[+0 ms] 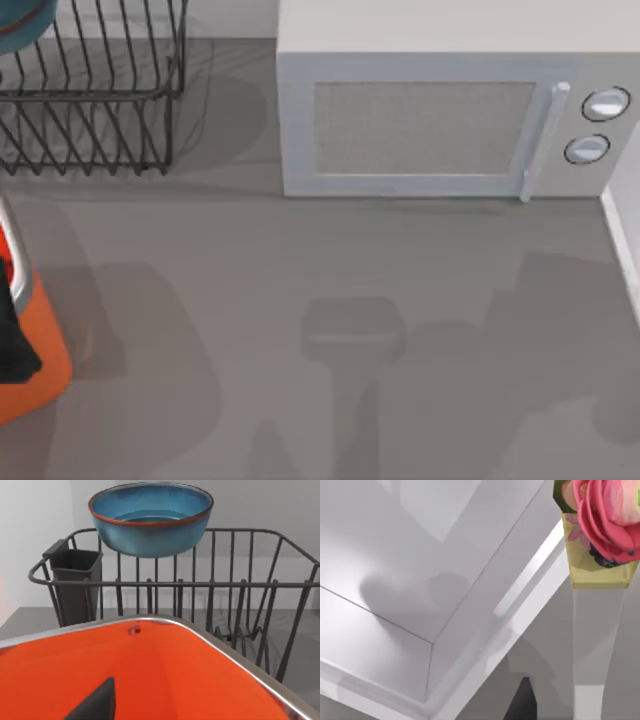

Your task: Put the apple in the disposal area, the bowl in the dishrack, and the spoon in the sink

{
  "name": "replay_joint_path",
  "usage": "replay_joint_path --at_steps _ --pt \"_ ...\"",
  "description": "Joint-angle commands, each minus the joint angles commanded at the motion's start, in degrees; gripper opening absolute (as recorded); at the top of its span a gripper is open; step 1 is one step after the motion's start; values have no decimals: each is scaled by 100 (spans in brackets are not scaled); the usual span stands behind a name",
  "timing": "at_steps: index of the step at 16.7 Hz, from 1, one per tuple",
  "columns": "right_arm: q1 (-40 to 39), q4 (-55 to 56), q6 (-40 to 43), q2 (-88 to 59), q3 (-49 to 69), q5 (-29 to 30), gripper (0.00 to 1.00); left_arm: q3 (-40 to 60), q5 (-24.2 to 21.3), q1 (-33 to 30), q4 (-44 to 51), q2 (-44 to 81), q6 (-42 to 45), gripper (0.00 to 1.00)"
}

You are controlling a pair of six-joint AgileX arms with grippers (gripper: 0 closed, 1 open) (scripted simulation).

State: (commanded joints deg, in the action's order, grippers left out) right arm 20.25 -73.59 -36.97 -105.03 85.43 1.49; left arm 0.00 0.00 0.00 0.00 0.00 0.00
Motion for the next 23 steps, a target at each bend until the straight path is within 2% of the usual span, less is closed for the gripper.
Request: replay_joint_path --at_steps 8,12,16,23 --pt "-613 -1623 -653 -3274 5021 7 0 0 0 0 0 0 0 100" --pt "-903 -2156 -898 -4497 6936 19 0 0 0 0 0 0 0 100" --pt "-1097 -2397 -1026 -5134 7944 38 0 0 0 0 0 0 0 100" --pt "-1095 -2416 -1049 -5227 8087 36 0 0 0 0 0 0 0 100"
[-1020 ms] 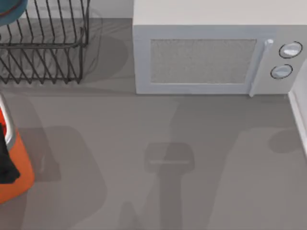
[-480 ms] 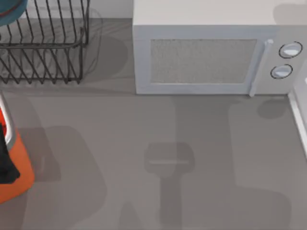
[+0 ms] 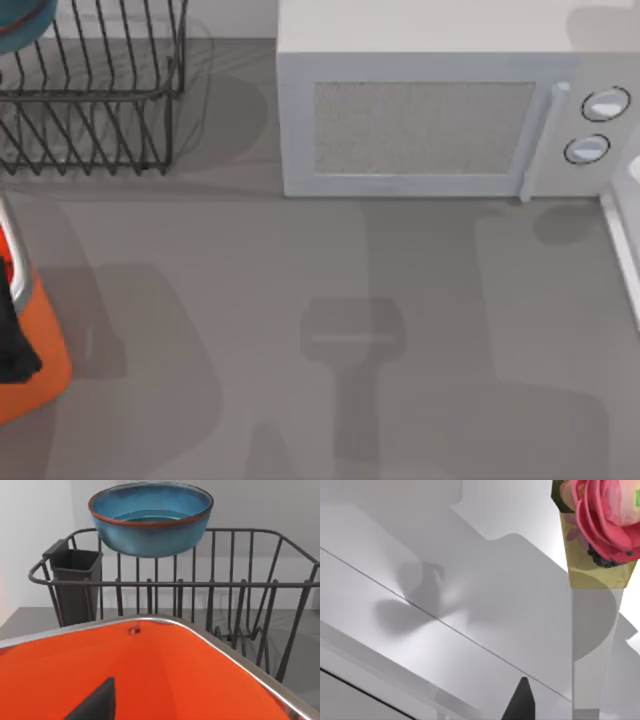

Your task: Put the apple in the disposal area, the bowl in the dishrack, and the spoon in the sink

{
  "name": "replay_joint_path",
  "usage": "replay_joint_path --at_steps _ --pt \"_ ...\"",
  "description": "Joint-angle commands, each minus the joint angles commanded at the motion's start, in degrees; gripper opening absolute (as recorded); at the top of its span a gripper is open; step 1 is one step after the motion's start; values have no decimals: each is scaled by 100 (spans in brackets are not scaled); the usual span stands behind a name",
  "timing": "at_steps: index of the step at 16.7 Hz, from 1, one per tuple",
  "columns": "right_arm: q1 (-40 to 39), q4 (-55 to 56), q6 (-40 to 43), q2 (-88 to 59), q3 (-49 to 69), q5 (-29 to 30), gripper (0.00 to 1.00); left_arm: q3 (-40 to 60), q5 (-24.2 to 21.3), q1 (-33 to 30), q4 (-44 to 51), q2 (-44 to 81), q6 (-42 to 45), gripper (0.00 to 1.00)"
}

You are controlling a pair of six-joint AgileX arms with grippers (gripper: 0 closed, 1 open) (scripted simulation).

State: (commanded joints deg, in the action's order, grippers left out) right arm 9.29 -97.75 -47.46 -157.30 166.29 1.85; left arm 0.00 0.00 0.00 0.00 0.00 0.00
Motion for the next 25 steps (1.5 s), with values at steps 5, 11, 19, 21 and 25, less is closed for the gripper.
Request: replay_joint_path --at_steps 5,11,19,21,25 --pt "-20 -358 -11 -672 971 15 0 0 0 0 0 0 0 100" --pt "-38 -923 -9 -1730 2678 32 0 0 0 0 0 0 0 100" --pt "-42 -989 -8 -1861 2850 36 15 0 0 0 0 0 0 100" --pt "-42 -989 -8 -1861 2850 36 30 0 0 0 0 0 0 100" --pt "-42 -989 -8 -1861 2850 36 60 0 0 0 0 0 0 100"
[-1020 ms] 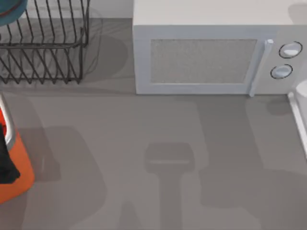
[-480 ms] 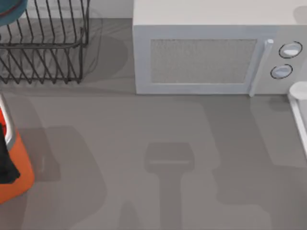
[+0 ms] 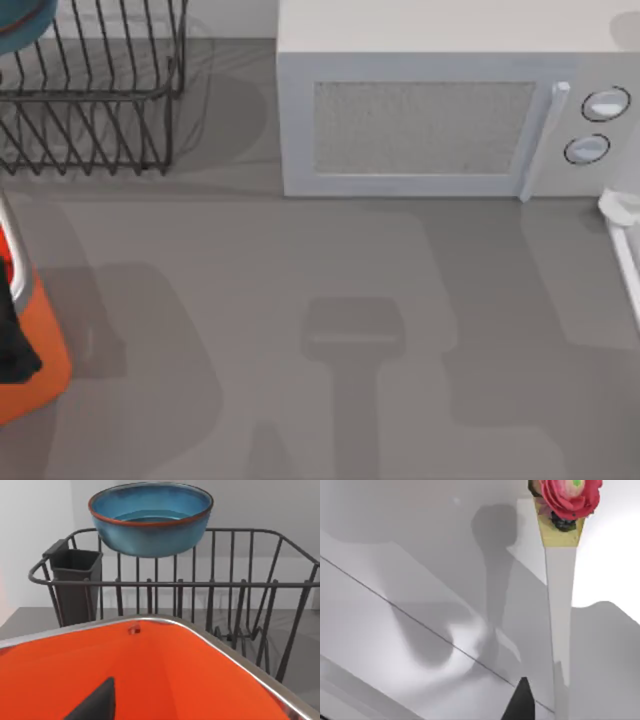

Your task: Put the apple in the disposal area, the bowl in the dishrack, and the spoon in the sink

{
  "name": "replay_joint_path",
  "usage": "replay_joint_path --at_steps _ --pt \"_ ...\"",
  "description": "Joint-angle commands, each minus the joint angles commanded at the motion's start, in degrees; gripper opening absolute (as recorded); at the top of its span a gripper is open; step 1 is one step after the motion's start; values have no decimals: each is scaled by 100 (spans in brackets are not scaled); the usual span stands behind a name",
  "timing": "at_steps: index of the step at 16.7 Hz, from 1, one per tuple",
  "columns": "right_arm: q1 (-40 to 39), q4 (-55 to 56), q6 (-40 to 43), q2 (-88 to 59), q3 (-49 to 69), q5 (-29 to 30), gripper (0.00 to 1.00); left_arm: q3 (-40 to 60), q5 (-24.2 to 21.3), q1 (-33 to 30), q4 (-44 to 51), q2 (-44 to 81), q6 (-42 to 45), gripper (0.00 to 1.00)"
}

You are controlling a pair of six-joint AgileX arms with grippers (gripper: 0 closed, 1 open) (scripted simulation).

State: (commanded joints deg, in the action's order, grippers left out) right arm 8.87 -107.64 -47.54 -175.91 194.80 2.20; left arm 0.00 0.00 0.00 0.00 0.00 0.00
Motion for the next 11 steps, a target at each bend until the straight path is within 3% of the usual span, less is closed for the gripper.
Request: replay_joint_path --at_steps 5,11 --pt "0 0 0 0 0 0 98 0 0 0 0 0 0 100" --pt "0 0 0 0 0 0 100 0 0 0 0 0 0 100"
